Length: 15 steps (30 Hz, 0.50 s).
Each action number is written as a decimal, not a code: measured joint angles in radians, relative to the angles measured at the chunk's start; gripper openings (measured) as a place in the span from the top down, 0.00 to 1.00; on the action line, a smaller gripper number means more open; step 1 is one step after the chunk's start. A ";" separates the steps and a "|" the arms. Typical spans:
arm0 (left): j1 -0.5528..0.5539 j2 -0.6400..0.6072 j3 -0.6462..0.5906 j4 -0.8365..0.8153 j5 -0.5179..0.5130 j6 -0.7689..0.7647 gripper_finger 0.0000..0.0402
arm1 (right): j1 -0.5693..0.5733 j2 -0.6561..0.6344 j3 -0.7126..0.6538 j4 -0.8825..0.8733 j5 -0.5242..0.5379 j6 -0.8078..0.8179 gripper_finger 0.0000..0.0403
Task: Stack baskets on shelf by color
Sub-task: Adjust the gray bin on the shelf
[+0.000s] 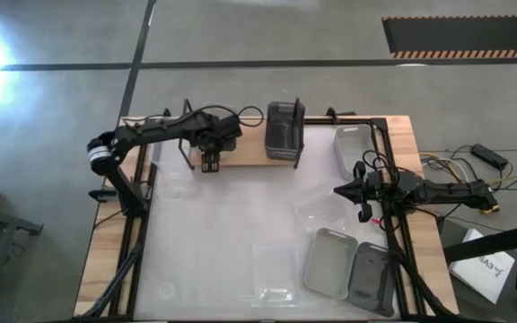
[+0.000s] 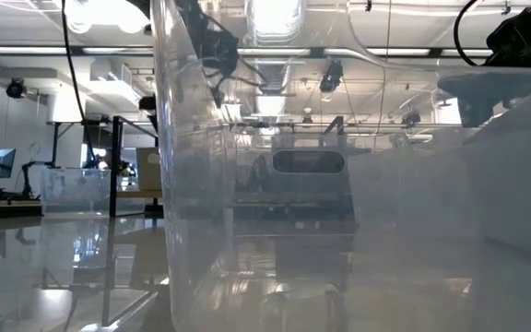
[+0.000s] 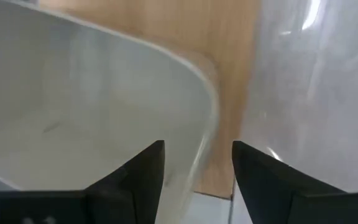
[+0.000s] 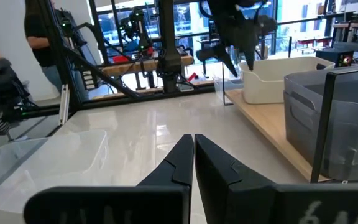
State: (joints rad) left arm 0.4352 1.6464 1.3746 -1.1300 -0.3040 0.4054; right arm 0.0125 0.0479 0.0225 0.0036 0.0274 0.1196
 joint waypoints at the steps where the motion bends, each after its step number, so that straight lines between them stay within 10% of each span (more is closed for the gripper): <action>1: 0.008 0.004 -0.013 0.021 0.000 0.002 0.58 | 0.000 0.000 0.000 0.000 0.000 0.000 0.98; 10: 0.016 0.014 -0.032 0.146 0.142 0.054 0.95 | 0.000 0.000 0.000 0.000 0.000 0.000 0.98; 15: -0.009 0.014 -0.022 0.229 0.193 0.052 0.98 | 0.000 0.000 0.000 0.000 0.000 0.000 0.98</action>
State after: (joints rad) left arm 0.4258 1.6600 1.3529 -0.9013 -0.1107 0.4578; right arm 0.0126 0.0475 0.0225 0.0040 0.0276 0.1196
